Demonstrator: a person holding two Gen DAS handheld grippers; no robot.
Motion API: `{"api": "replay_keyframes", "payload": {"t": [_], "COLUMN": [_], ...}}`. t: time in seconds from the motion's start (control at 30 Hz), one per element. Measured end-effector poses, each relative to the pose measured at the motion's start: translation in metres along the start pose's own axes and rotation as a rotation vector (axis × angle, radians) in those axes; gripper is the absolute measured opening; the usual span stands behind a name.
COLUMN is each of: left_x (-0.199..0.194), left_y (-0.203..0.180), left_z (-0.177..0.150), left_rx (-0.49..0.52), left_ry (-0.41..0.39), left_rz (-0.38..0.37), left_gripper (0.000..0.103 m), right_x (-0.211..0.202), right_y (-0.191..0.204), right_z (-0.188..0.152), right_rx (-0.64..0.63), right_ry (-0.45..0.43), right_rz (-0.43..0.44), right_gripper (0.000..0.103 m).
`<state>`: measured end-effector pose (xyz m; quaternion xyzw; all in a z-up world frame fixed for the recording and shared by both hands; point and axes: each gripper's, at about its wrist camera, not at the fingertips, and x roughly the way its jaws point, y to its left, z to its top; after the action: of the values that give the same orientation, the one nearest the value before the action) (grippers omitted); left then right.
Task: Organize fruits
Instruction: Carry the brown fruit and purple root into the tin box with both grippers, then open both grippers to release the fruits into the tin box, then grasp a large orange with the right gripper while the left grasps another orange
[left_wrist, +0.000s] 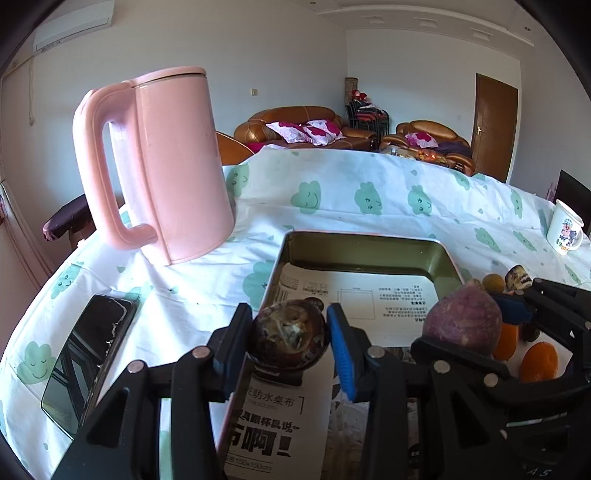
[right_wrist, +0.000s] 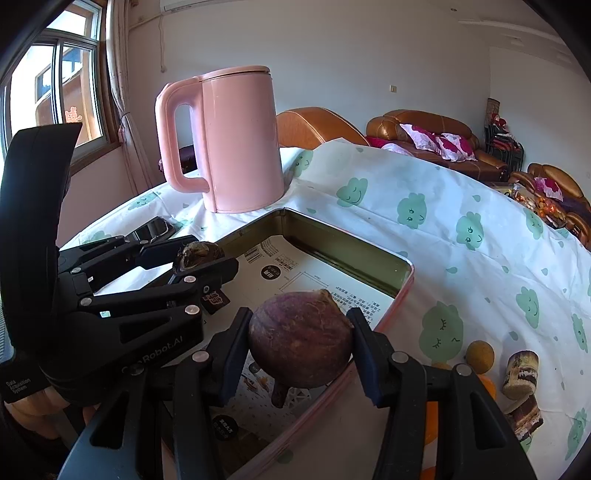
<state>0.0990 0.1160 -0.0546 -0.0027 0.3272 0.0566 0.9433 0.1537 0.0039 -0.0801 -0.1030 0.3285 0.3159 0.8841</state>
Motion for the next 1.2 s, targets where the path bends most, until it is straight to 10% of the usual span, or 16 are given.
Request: {"api": "replay_keyframes", "payload": {"t": [0.27, 0.53, 0.83, 1.2], "left_x": [0.002, -0.029, -0.060, -0.056], "left_y": [0.005, 0.016, -0.020, -0.072], "left_z": [-0.001, -0.003, -0.007, -0.014], "left_rx": [-0.020, -0.085, -0.069, -0.005], "left_ry": [0.014, -0.081, -0.135, -0.084], "left_rz": [0.008, 0.023, -0.075, -0.103], "left_gripper": [0.054, 0.103, 0.103, 0.103], "right_x": [0.000, -0.030, -0.104, -0.076], "right_y": [0.004, -0.004, -0.076, -0.070], "right_z": [0.000, -0.007, -0.069, -0.077], "right_rx": [-0.036, -0.009, 0.091, 0.096], "right_ry": [-0.003, -0.053, -0.037, 0.073], "right_rz": [-0.026, -0.052, -0.219, -0.153], "right_gripper": [0.058, 0.075, 0.077, 0.077]}}
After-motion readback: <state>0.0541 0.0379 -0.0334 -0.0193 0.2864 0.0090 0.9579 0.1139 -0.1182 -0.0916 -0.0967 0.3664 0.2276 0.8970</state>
